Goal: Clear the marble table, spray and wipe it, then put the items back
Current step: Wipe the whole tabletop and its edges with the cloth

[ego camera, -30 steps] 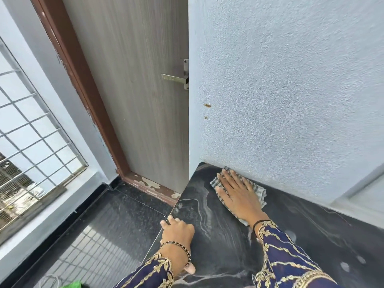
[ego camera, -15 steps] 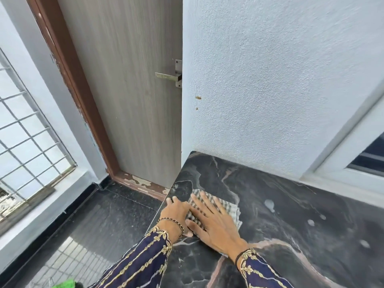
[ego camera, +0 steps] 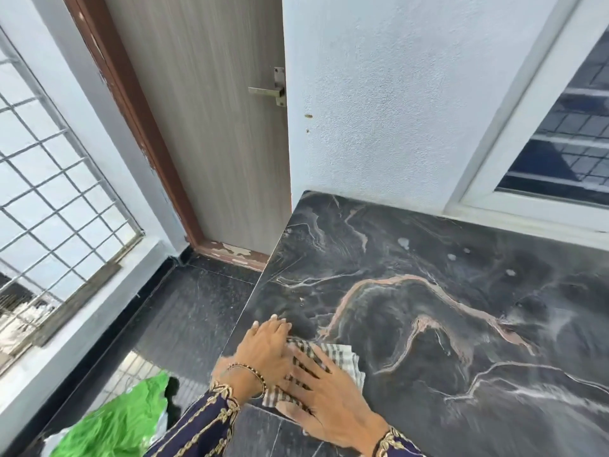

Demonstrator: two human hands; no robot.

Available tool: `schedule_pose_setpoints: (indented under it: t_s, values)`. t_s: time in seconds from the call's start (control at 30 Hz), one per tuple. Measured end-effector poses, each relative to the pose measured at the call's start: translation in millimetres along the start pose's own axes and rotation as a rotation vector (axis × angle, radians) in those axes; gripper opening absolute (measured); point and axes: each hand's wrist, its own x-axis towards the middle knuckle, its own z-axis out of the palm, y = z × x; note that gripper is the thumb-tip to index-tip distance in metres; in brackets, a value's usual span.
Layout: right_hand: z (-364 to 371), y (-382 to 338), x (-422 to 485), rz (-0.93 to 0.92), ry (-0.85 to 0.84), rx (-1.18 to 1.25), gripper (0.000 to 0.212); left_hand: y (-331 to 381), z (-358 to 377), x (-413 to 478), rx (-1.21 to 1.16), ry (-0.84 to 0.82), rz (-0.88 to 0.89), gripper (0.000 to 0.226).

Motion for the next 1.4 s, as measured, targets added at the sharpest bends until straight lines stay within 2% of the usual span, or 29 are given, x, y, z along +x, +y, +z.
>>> schedule_pose_setpoints:
  t_s: [0.07, 0.2, 0.3, 0.5, 0.67, 0.73, 0.8, 0.97, 1.03, 1.2, 1.4]
  values:
    - [4.2, -7.7, -23.1, -0.025, -0.011, 0.011, 0.054, 9.7, 2.2, -6.8, 0.056, -0.007, 0.047, 0.052]
    - [2.4, 2.4, -64.0, -0.061, -0.001, -0.041, 0.056, 28.6, 5.3, -7.6, 0.024, -0.004, 0.096, 0.045]
    - [-1.9, 20.8, -72.8, -0.09, -0.017, -0.046, 0.055, 37.1, 6.9, -2.2, -0.042, 0.082, 0.113, 0.037]
    - [-11.2, 73.7, -44.1, -0.04, -0.078, -0.036, 0.054, 50.6, 11.7, 23.7, -0.166, 0.179, 0.111, 0.029]
    - [-34.2, 143.5, -5.9, 0.029, 0.026, -0.03, 0.056, 64.4, 10.9, 71.0, -0.268, 0.27, 0.055, 0.026]
    - [-40.5, 176.7, 12.7, 0.068, 0.045, -0.014, 0.057, 68.6, 8.3, 99.5, -0.264, 0.26, 0.05, 0.029]
    - [-47.0, 209.1, 32.3, 0.078, 0.054, -0.013, 0.059, 73.0, 4.7, 131.1, -0.224, 0.21, 0.056, 0.044]
    - [-69.2, 283.7, 82.8, 0.149, 0.084, -0.034, 0.057, 88.8, -21.4, 210.2, -0.059, 0.032, -0.063, 0.129]
    - [-75.5, 314.3, 105.8, 0.176, 0.099, -0.062, 0.056, 97.5, -32.3, 241.0, 0.046, -0.072, -0.131, 0.147]
    - [-88.4, 372.3, 148.0, 0.178, 0.075, -0.083, 0.056, 115.1, -35.6, 285.1, 0.19, -0.266, -0.273, 0.15]
    - [-102.8, 392.1, 182.7, 0.261, 0.066, -0.071, 0.06, 118.8, -35.5, 283.8, 0.2, -0.296, -0.261, 0.158]
